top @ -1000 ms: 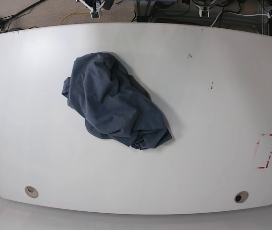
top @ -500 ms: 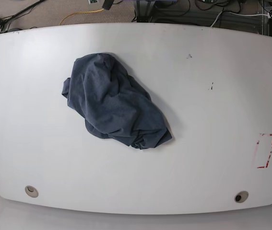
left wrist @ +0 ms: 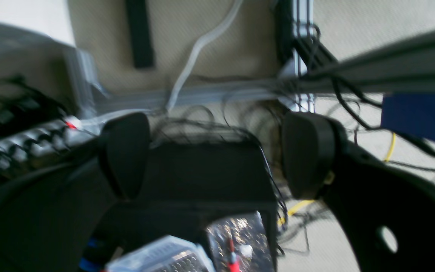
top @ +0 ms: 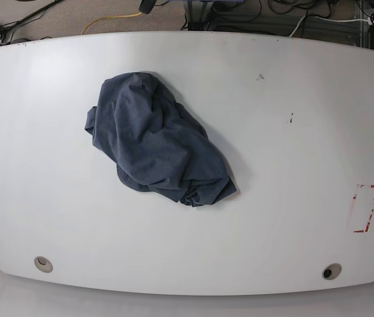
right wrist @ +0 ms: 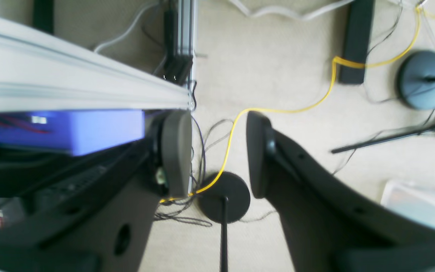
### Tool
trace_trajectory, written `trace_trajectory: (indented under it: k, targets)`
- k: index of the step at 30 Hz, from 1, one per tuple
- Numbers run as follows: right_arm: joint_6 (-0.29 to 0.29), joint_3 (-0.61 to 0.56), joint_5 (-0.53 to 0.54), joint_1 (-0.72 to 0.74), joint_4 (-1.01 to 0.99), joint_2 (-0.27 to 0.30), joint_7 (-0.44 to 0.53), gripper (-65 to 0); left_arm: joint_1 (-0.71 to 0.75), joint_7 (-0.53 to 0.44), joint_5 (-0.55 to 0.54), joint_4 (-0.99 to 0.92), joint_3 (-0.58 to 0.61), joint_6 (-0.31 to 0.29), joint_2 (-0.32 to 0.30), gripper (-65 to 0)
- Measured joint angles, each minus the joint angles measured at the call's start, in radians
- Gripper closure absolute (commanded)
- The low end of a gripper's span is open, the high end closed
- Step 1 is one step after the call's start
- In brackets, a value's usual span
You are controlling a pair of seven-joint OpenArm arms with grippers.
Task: Fold the T-shirt properly
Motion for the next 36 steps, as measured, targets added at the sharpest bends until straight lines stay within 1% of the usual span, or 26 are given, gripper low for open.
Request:
trace_trajectory:
  k: [2, 6, 10, 12, 14, 16, 20, 22, 25, 26, 28, 31, 36]
  targets:
    - [0.002, 0.000, -0.002, -0.040, 0.052, 0.000, -0.005, -22.5, 0.035, 0.008, 0.000, 0.059, -0.012, -0.005, 0.001, -51.5]
    - [-0.011, 0.003, -0.001, -0.100, 0.169, -0.002, -0.016, -22.5, 0.094, 0.011, 0.001, 0.183, -0.031, -0.008, 0.012, -51.5]
    - [-0.008, 0.003, 0.002, -0.123, 0.269, -0.042, -0.003, -22.5, 0.134, 0.005, -0.001, 0.294, -0.069, -0.007, 0.013, -51.5]
    - [0.002, -0.002, 0.002, -0.130, 0.305, -0.048, -0.004, -22.5, 0.151, 0.005, -0.002, 0.340, -0.079, 0.000, 0.016, -51.5]
    - [0.006, 0.000, 0.000, -0.131, 0.338, -0.047, -0.005, -22.5, 0.159, 0.010, -0.030, 0.389, -0.095, 0.000, 0.031, -51.5]
    - [-0.006, 0.003, 0.002, -0.122, 0.352, -0.045, -0.004, -22.5, 0.161, 0.008, -0.065, 0.420, -0.106, -0.009, 0.040, -51.7]
    - [-0.007, 0.006, 0.000, -0.036, 0.369, -0.042, -0.020, -22.8, 0.145, 0.008, -0.127, 0.447, -0.110, -0.007, 0.039, -51.7]
    - [-0.005, 0.005, -0.001, 0.009, 0.370, -0.043, -0.016, -22.8, 0.125, 0.020, -0.132, 0.449, -0.113, -0.006, 0.036, -51.7]
    - [0.002, -0.001, 0.002, 0.041, 0.376, -0.043, 0.000, -23.0, 0.100, 0.010, -0.132, 0.455, -0.113, -0.004, 0.036, -51.8]
    - [0.005, 0.000, 0.001, 0.050, 0.375, -0.043, -0.005, -23.0, 0.097, 0.005, -0.132, 0.455, -0.111, -0.004, 0.037, -52.5]
    - [0.000, 0.003, -0.006, 0.104, 0.368, -0.043, -0.034, -23.1, 0.090, 0.010, -0.132, 0.456, -0.106, -0.006, 0.042, -56.0]
    - [-0.004, 0.005, -0.005, 0.186, 0.369, -0.040, -0.014, -23.1, 0.061, 0.024, -0.132, 0.455, -0.094, -0.007, 0.044, -62.8]
    - [0.004, 0.005, -0.009, 0.275, 0.372, -0.040, -0.021, -24.1, 0.013, 0.012, -0.132, 0.455, -0.092, -0.003, 0.042, -63.3]
